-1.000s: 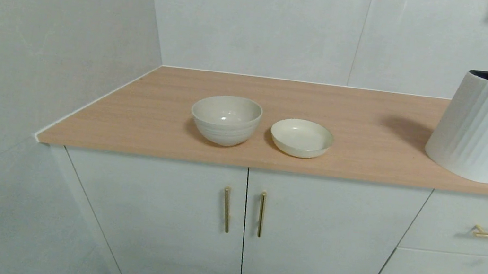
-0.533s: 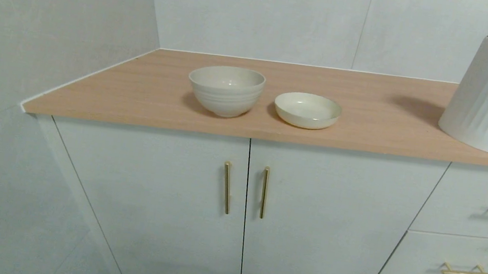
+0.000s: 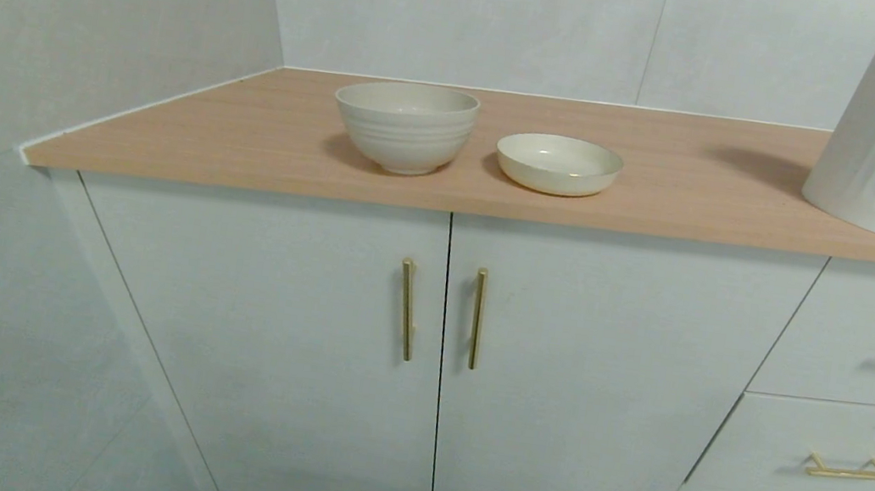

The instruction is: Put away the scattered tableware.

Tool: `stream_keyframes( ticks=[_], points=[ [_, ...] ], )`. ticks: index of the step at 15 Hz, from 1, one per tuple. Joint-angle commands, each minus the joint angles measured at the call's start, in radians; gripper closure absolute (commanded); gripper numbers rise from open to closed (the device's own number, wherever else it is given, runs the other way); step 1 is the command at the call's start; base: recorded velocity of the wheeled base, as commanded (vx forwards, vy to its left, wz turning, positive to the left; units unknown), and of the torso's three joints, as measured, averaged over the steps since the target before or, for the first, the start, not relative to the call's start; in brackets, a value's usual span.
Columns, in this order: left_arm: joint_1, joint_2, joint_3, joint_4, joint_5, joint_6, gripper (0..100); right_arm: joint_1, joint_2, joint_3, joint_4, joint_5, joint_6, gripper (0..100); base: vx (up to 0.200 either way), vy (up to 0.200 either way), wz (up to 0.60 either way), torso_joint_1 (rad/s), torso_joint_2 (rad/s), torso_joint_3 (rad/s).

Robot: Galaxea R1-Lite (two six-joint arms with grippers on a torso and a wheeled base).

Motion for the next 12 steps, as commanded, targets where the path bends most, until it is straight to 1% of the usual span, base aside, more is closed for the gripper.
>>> stream_keyframes(
  ticks=[1, 7, 9, 10, 11, 12],
  points=[
    [0.000, 0.000, 0.002, 0.001, 0.000, 0.000, 0, 0.000, 0.001, 0.000, 0.000, 0.000, 0.000, 0, 0.000, 0.000, 0.00, 0.000, 0.00, 0.000],
    [0.000, 0.000, 0.000, 0.001, -0.002, 0.001, 0, 0.000, 0.001, 0.000, 0.000, 0.002, -0.002, 0, 0.000, 0.000, 0.00, 0.000, 0.00, 0.000],
    [0.000, 0.000, 0.002, 0.001, -0.002, 0.001, 0, 0.000, 0.001, -0.002, -0.006, 0.000, -0.025, 0, 0.000, 0.000, 0.00, 0.000, 0.00, 0.000],
    [0.000, 0.000, 0.002, 0.001, -0.002, 0.001, 0, 0.000, 0.001, -0.014, -0.019, 0.005, -0.022, 0, 0.000, 0.000, 0.00, 0.000, 0.00, 0.000],
    [0.000, 0.000, 0.002, 0.001, -0.002, 0.001, 0, 0.006, 0.025, -0.097, -0.025, 0.020, -0.012, 0, 0.000, 0.000, 0.00, 0.000, 0.00, 0.000],
    [0.000, 0.000, 0.002, 0.001, -0.002, 0.001, 0, 0.013, 0.064, -0.110, -0.023, 0.029, -0.012, 0, 0.000, 0.000, 0.00, 0.000, 0.00, 0.000]
  ],
)
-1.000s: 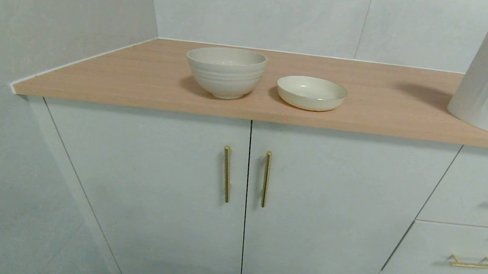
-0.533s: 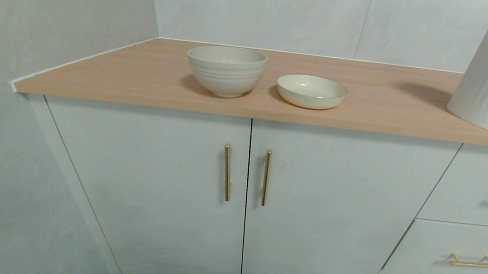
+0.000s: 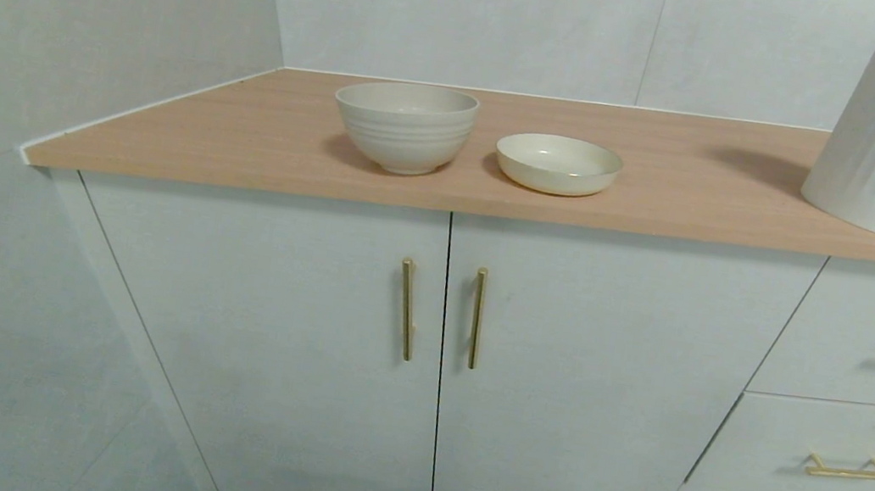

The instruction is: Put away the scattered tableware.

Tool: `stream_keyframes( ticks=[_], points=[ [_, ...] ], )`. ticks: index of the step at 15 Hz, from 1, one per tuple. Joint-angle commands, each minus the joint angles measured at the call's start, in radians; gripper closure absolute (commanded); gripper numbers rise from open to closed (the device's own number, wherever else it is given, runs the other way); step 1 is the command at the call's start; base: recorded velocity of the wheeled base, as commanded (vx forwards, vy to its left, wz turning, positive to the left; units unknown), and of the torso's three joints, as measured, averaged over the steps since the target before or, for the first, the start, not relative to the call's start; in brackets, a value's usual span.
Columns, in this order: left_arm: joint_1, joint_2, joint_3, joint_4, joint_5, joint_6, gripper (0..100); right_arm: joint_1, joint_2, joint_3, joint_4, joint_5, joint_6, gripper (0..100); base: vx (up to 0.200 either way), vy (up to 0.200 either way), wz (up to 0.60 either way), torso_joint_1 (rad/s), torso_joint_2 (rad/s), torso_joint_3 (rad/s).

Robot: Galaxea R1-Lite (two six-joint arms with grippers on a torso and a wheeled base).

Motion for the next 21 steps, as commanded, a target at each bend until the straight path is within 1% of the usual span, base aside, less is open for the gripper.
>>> stream_keyframes(
  ticks=[1, 3, 4, 6, 8, 9, 11, 12, 14, 17, 19, 21],
  points=[
    [0.000, 0.000, 0.000, 0.000, 0.000, -0.001, 0, 0.012, 0.099, -0.049, -0.003, 0.028, 0.003, 0, 0.000, 0.000, 0.00, 0.000, 0.00, 0.000],
    [0.000, 0.000, 0.000, 0.000, 0.000, -0.001, 0, 0.018, 0.206, -0.068, -0.003, 0.129, 0.004, 0, 0.000, 0.000, 0.00, 0.000, 0.00, 0.000],
    [0.000, 0.000, 0.000, 0.000, 0.000, -0.001, 0, 0.015, 0.241, -0.074, -0.003, 0.157, 0.004, 0, 0.000, 0.000, 0.00, 0.000, 0.00, 0.000],
    [0.000, 0.000, 0.000, 0.000, 0.000, -0.001, 0, 0.024, 0.418, -0.114, -0.007, 0.191, 0.006, 0, 0.000, 0.000, 0.00, 0.000, 0.00, 0.000],
    [0.000, 0.000, 0.000, 0.000, 0.000, -0.001, 0, 0.044, 0.550, -0.169, -0.021, 0.241, 0.006, 0, 0.000, 0.000, 0.00, 0.000, 0.00, 0.000],
    [0.000, 0.000, 0.000, 0.000, 0.000, -0.001, 0, 0.073, 0.632, -0.198, -0.049, 0.269, 0.006, 0, 0.000, 0.000, 0.00, 0.000, 0.00, 0.000],
    [0.000, 0.000, 0.000, 0.000, 0.000, -0.001, 0, 0.139, 0.723, -0.217, -0.127, 0.267, 0.014, 0, 0.000, 0.000, 0.00, 0.000, 0.00, 0.000],
    [0.000, 0.000, 0.000, 0.000, 0.000, -0.001, 0, 0.185, 0.813, -0.224, -0.210, 0.269, 0.035, 0, 0.000, 0.000, 0.00, 0.000, 0.00, 0.000],
    [0.000, 0.000, 0.000, 0.000, 0.000, -0.002, 0, 0.248, 0.933, -0.238, -0.319, 0.269, 0.051, 0, 0.000, 0.000, 0.00, 0.000, 0.00, 0.000],
    [0.000, 0.000, 0.000, 0.000, 0.000, -0.002, 0, 0.326, 1.099, -0.286, -0.422, 0.270, 0.072, 0, 0.000, 0.000, 0.00, 0.000, 0.00, 0.000],
    [0.000, 0.000, 0.000, 0.000, 0.000, -0.002, 0, 0.372, 1.232, -0.351, -0.494, 0.269, 0.074, 0, 0.000, 0.000, 0.00, 0.000, 0.00, 0.000],
    [0.000, 0.000, 0.000, 0.000, 0.000, -0.001, 0, 0.415, 1.349, -0.447, -0.532, 0.264, 0.075, 0, 0.000, 0.000, 0.00, 0.000, 0.00, 0.000]
  ],
)
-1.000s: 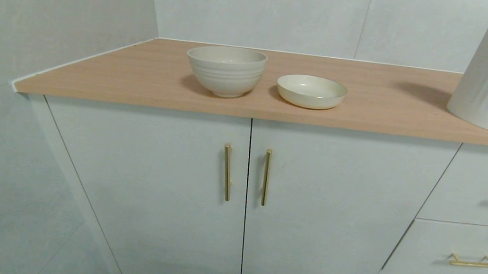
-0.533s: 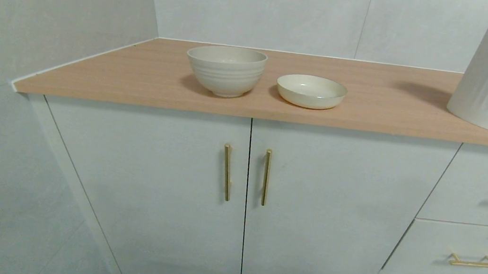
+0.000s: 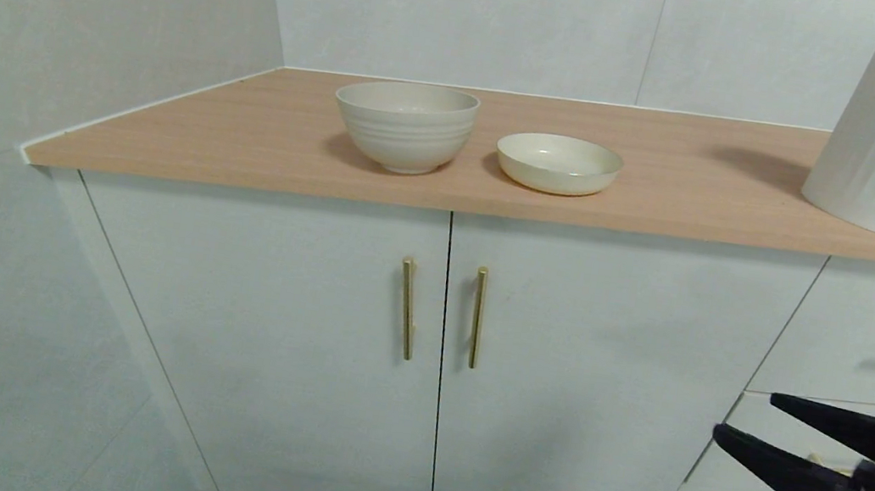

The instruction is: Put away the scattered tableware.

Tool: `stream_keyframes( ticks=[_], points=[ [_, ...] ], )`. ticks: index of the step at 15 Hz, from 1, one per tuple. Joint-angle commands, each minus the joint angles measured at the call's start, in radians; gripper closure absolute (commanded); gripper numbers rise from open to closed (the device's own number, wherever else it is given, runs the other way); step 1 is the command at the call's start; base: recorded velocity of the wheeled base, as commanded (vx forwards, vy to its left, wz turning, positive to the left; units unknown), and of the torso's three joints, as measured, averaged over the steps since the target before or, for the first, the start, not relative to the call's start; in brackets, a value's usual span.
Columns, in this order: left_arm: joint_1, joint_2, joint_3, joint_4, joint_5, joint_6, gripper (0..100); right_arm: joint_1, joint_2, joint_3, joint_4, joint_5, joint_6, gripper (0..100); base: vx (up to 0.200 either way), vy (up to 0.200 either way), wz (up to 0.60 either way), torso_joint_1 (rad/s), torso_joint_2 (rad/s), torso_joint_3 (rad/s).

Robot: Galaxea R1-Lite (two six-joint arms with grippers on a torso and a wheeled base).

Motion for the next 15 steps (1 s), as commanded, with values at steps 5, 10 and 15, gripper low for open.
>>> stream_keyframes(
  ticks=[5, 10, 15],
  points=[
    [0.000, 0.000, 0.000, 0.000, 0.000, 0.000, 0, 0.138, 0.402, -0.316, -0.037, -0.006, 0.001, 0, 0.000, 0.000, 0.00, 0.000, 0.00, 0.000],
    [0.000, 0.000, 0.000, 0.000, 0.000, 0.000, 0, 0.219, 0.589, -0.497, -0.038, -0.002, 0.067, 0, 0.000, 0.000, 0.00, 0.000, 0.00, 0.000],
    [0.000, 0.000, 0.000, 0.000, 0.000, 0.000, 0, 0.245, 0.691, -0.530, -0.126, 0.000, 0.169, 0, 0.000, 0.000, 0.00, 0.000, 0.00, 0.000]
  ],
)
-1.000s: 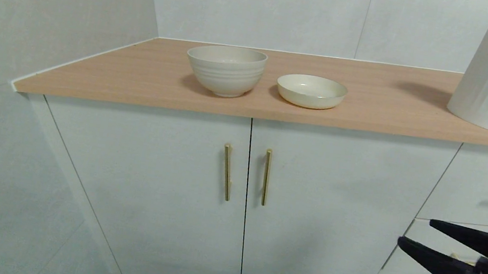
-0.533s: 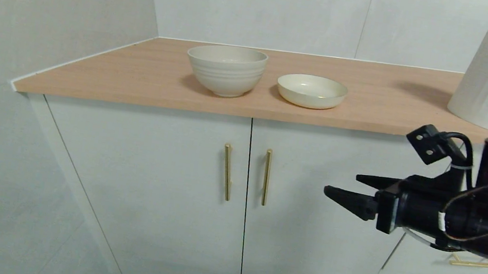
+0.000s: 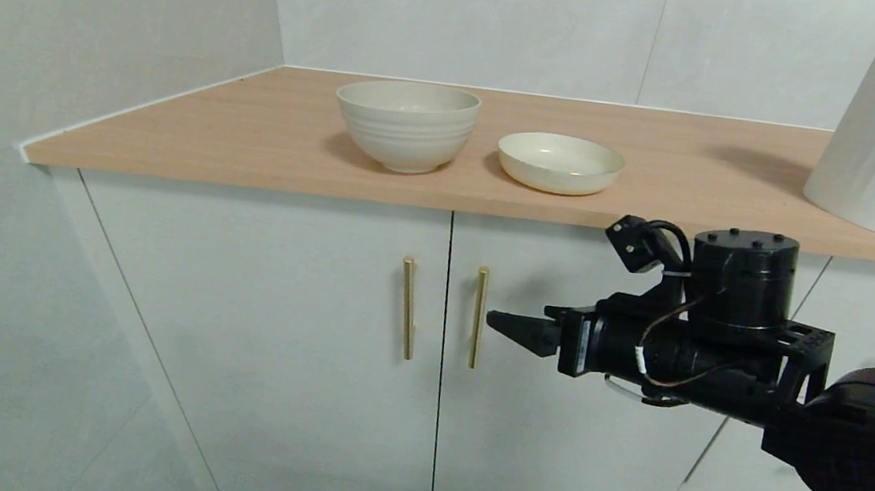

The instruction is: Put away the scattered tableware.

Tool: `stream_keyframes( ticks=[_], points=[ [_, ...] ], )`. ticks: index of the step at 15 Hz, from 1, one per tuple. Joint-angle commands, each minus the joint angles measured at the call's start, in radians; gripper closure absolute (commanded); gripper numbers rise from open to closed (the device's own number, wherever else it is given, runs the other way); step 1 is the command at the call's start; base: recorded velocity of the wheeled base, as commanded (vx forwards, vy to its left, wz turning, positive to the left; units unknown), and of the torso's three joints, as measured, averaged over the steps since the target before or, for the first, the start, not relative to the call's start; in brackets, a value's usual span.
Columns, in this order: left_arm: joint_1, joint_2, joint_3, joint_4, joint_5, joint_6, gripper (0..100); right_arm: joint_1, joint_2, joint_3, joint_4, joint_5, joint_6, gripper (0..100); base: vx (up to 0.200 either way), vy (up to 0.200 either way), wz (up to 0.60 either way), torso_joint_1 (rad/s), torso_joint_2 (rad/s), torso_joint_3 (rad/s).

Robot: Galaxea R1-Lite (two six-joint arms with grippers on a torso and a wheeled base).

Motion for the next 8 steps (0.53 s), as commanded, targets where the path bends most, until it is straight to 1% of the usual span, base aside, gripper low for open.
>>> stream_keyframes(
  ticks=[1, 3, 5, 8],
  points=[
    [0.000, 0.000, 0.000, 0.000, 0.000, 0.000, 0, 0.005, 0.068, -0.025, -0.014, 0.000, 0.006, 0, 0.000, 0.000, 0.00, 0.000, 0.00, 0.000],
    [0.000, 0.000, 0.000, 0.000, 0.000, 0.000, 0, 0.012, 0.102, -0.051, -0.035, 0.002, 0.065, 0, 0.000, 0.000, 0.00, 0.000, 0.00, 0.000],
    [0.000, 0.000, 0.000, 0.000, 0.000, 0.000, 0, 0.032, 0.157, -0.061, -0.129, 0.002, 0.133, 0, 0.000, 0.000, 0.00, 0.000, 0.00, 0.000],
    [0.000, 0.000, 0.000, 0.000, 0.000, 0.000, 0, 0.039, 0.213, -0.063, -0.224, 0.002, 0.153, 0, 0.000, 0.000, 0.00, 0.000, 0.00, 0.000]
  ],
)
